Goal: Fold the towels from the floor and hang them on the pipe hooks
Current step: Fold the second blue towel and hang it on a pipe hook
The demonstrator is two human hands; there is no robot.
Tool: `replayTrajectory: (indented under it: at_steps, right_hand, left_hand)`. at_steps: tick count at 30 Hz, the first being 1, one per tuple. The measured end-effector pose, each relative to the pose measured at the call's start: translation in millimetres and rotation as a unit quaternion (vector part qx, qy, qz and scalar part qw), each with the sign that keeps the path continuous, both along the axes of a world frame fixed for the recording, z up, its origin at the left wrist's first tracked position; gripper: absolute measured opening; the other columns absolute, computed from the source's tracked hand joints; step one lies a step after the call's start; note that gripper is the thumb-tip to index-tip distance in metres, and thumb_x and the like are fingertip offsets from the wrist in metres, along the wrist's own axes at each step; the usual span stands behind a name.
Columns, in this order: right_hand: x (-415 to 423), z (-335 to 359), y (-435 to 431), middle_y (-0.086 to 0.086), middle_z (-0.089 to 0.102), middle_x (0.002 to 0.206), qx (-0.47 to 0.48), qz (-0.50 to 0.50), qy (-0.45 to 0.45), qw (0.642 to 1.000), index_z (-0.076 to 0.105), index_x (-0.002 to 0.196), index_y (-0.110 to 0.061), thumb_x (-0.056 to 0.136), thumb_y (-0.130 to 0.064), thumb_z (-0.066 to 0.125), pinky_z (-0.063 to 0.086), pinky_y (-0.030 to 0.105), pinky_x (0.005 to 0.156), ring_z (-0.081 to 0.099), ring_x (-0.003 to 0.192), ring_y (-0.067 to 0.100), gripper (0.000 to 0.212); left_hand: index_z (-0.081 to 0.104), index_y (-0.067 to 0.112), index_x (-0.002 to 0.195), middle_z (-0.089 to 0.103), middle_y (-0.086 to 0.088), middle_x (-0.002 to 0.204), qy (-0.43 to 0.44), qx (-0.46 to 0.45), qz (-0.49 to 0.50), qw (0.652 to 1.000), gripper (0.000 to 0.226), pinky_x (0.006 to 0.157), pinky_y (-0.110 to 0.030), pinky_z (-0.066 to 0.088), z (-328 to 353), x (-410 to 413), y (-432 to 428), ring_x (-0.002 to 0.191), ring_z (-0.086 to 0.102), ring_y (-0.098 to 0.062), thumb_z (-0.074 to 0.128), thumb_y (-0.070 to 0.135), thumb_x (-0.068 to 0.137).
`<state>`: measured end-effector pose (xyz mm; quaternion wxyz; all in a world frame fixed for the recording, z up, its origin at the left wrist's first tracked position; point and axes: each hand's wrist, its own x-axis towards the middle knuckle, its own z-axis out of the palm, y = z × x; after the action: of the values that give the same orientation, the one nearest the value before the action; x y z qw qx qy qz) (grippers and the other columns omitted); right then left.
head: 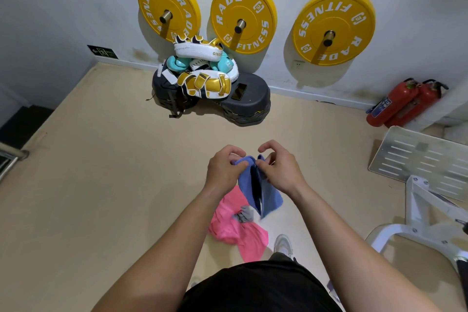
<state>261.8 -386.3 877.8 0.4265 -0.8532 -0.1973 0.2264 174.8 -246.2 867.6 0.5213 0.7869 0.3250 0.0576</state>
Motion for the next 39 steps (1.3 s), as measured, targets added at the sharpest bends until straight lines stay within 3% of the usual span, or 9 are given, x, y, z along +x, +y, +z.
replayTrajectory:
  at_steps: [6, 11, 14, 18, 23, 26, 32, 36, 39]
  right_hand:
    - [1.5, 5.4, 7.1, -0.008, 0.069, 0.071, 0.023, 0.02, 0.041, 0.999, 0.076, 0.087, -0.027, 0.079, -0.011, 0.057, 0.059, 0.04, 0.073, 0.066, 0.068, 0.014, 0.026]
    - [1.6, 7.2, 8.4, -0.019, 0.07, 0.084, 0.029, 0.06, 0.039, 0.997, 0.076, 0.104, -0.022, 0.079, 0.004, 0.049, 0.049, 0.018, 0.07, 0.063, 0.072, -0.006, 0.045]
    - [1.3, 9.6, 10.7, -0.016, 0.07, 0.076, 0.03, 0.06, 0.023, 0.997, 0.077, 0.101, -0.02, 0.083, 0.0, 0.056, 0.044, 0.01, 0.061, 0.059, 0.064, -0.005, 0.034]
    - [-1.1, 12.4, 17.9, -0.008, 0.072, 0.068, 0.055, 0.057, 0.028, 0.997, 0.077, 0.088, -0.021, 0.086, -0.01, 0.069, 0.042, 0.013, 0.055, 0.059, 0.059, -0.003, 0.014]
    - [-2.2, 12.5, 25.2, -0.005, 0.075, 0.072, 0.061, 0.065, 0.019, 0.996, 0.077, 0.087, -0.021, 0.089, -0.018, 0.067, 0.054, 0.03, 0.071, 0.07, 0.073, 0.008, 0.01]
    - [-1.9, 13.9, 26.8, -0.005, 0.074, 0.069, 0.064, 0.063, 0.009, 0.996, 0.075, 0.083, -0.021, 0.09, -0.022, 0.067, 0.056, 0.037, 0.074, 0.071, 0.073, 0.013, 0.011]
    - [-1.4, 15.0, 28.4, -0.005, 0.071, 0.07, 0.056, 0.058, -0.021, 0.996, 0.072, 0.078, -0.023, 0.089, -0.026, 0.067, 0.054, 0.04, 0.071, 0.065, 0.07, 0.016, 0.013]
    - [-4.0, 15.4, 28.4, -0.007, 0.059, 0.091, 0.031, 0.06, -0.081, 0.994, 0.072, 0.083, -0.028, 0.09, -0.03, 0.068, 0.049, 0.032, 0.073, 0.058, 0.078, 0.009, 0.008]
    - [-5.4, 15.1, 30.3, -0.009, 0.062, 0.091, 0.034, 0.063, -0.089, 0.993, 0.07, 0.082, -0.029, 0.09, -0.03, 0.067, 0.05, 0.032, 0.073, 0.059, 0.08, 0.009, 0.009]
  left_hand:
    - [0.07, 0.027, 0.085, 0.072, 0.009, 0.082, -0.033, 0.004, -0.015, 0.999, 0.017, 0.071, -0.023, 0.051, 1.2, 4.1, 3.4, 0.078, 0.066, -0.01, 0.07, 0.011, 0.083]
    - [0.076, 0.025, 0.085, 0.075, 0.007, 0.087, -0.058, -0.046, 0.018, 0.997, 0.018, 0.076, -0.028, 0.055, 6.0, 4.2, 10.4, 0.08, 0.068, -0.012, 0.068, 0.008, 0.085]
    - [0.075, 0.022, 0.09, 0.075, 0.004, 0.087, -0.063, -0.057, 0.015, 0.996, 0.019, 0.074, -0.025, 0.055, 7.6, 1.7, 12.3, 0.079, 0.068, -0.011, 0.064, 0.007, 0.089]
    - [0.074, 0.02, 0.096, 0.072, 0.009, 0.089, -0.057, -0.048, 0.004, 0.997, 0.025, 0.075, -0.017, 0.052, 9.3, 0.3, 13.7, 0.081, 0.066, -0.004, 0.053, 0.005, 0.095]
    - [0.073, 0.013, 0.11, 0.073, 0.001, 0.103, -0.044, -0.039, -0.019, 0.998, 0.03, 0.09, -0.025, 0.052, 9.0, -2.6, 18.2, 0.1, 0.066, -0.013, 0.048, 0.004, 0.096]
    - [0.073, 0.017, 0.108, 0.075, 0.0, 0.101, -0.065, -0.057, 0.003, 0.996, 0.024, 0.089, -0.029, 0.055, 9.6, -7.3, 21.9, 0.098, 0.069, -0.013, 0.058, 0.007, 0.093]
    - [0.066, 0.019, 0.091, 0.076, 0.0, 0.077, -0.087, -0.074, 0.045, 0.992, 0.007, 0.069, -0.025, 0.055, 11.8, -11.3, 22.3, 0.073, 0.07, -0.012, 0.068, 0.012, 0.089]
    - [0.072, 0.012, 0.091, 0.075, -0.003, 0.084, -0.113, -0.091, 0.071, 0.987, 0.007, 0.073, -0.019, 0.055, 14.9, -11.0, 19.0, 0.076, 0.069, -0.008, 0.07, 0.006, 0.087]
    - [0.074, 0.014, 0.091, 0.075, 0.0, 0.087, -0.116, -0.094, 0.083, 0.985, 0.009, 0.08, -0.023, 0.056, 14.8, -10.6, 18.4, 0.079, 0.07, -0.007, 0.071, 0.007, 0.087]
